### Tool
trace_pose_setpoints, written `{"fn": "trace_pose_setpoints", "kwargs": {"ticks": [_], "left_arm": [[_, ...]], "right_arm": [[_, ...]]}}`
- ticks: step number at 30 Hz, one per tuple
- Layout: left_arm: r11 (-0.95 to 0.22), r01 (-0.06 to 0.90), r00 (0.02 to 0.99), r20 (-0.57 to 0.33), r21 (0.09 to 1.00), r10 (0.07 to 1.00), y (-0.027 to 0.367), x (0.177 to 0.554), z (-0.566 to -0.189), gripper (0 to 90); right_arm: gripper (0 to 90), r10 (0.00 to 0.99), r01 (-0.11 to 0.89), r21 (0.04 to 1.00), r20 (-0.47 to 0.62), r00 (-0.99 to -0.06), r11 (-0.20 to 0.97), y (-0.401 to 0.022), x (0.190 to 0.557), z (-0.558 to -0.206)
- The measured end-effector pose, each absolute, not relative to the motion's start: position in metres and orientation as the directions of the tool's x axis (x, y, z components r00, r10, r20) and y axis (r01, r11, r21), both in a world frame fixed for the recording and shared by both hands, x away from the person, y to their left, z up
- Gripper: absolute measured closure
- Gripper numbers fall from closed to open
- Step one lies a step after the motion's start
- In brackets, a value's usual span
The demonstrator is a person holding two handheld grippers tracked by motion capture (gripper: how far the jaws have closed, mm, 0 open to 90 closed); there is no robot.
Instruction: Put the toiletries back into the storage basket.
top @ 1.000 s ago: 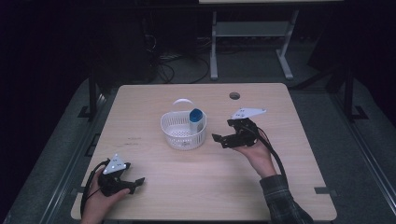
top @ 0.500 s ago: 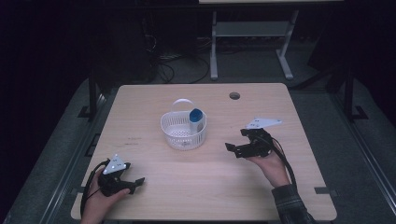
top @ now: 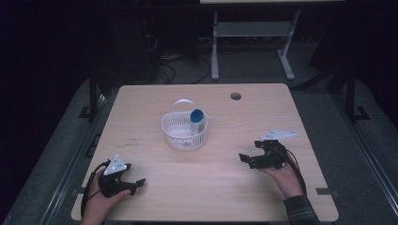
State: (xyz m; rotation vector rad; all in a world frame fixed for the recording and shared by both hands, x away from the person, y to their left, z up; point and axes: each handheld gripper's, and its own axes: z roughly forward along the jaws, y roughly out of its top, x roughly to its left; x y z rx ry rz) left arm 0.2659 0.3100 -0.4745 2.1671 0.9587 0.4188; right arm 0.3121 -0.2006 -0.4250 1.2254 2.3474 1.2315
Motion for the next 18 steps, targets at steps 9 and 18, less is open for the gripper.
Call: {"fn": "trace_pose_setpoints", "kwargs": {"ticks": [9, 18], "left_arm": [[-0.463, 0.510, 0.669, 0.004, 0.725, 0.743, 0.310, 0.265, -0.474, 13.6], [-0.465, 0.509, 0.670, 0.006, 0.724, 0.742, 0.310, 0.265, -0.474, 13.6]], "right_arm": [[13.6, 0.785, 0.615, 0.731, 0.181, -0.592, 0.295, -0.217, 0.299, -0.441], [13.2, 0.815, 0.657, 0.689, 0.167, -0.555, 0.306, -0.231, 0.287, -0.458]]}}
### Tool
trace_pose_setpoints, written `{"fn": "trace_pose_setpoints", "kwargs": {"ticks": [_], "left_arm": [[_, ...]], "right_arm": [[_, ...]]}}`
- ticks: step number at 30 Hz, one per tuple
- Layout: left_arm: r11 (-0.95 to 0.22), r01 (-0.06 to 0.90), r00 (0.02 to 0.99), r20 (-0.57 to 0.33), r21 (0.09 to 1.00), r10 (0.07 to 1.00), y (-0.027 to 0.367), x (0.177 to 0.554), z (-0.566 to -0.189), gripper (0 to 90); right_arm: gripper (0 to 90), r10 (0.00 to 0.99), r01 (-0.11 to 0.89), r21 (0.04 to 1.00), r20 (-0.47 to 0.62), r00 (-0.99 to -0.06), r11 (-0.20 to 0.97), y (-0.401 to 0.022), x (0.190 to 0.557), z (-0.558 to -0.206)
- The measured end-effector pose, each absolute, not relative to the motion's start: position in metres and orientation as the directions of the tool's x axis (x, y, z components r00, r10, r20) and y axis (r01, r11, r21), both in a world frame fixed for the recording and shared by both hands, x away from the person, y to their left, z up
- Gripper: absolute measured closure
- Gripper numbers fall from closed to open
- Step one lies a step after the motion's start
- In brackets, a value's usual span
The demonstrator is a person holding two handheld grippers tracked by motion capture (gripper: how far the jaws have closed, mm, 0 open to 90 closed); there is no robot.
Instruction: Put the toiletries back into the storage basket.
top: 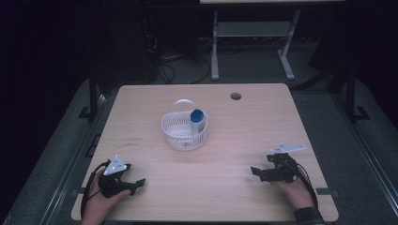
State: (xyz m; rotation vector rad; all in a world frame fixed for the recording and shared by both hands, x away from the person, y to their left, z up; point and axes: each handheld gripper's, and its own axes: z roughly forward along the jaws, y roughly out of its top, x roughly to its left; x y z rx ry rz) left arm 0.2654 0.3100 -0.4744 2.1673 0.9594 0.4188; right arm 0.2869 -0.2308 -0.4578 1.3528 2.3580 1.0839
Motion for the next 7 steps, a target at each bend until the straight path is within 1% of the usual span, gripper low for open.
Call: {"fn": "trace_pose_setpoints", "kwargs": {"ticks": [7], "left_arm": [[-0.465, 0.509, 0.670, 0.006, 0.724, 0.742, 0.3099, 0.2652, -0.4744, 13.6]], "right_arm": [[12.9, 0.824, 0.668, 0.659, 0.128, -0.551, 0.344, -0.2358, 0.2817, -0.4676]]}}
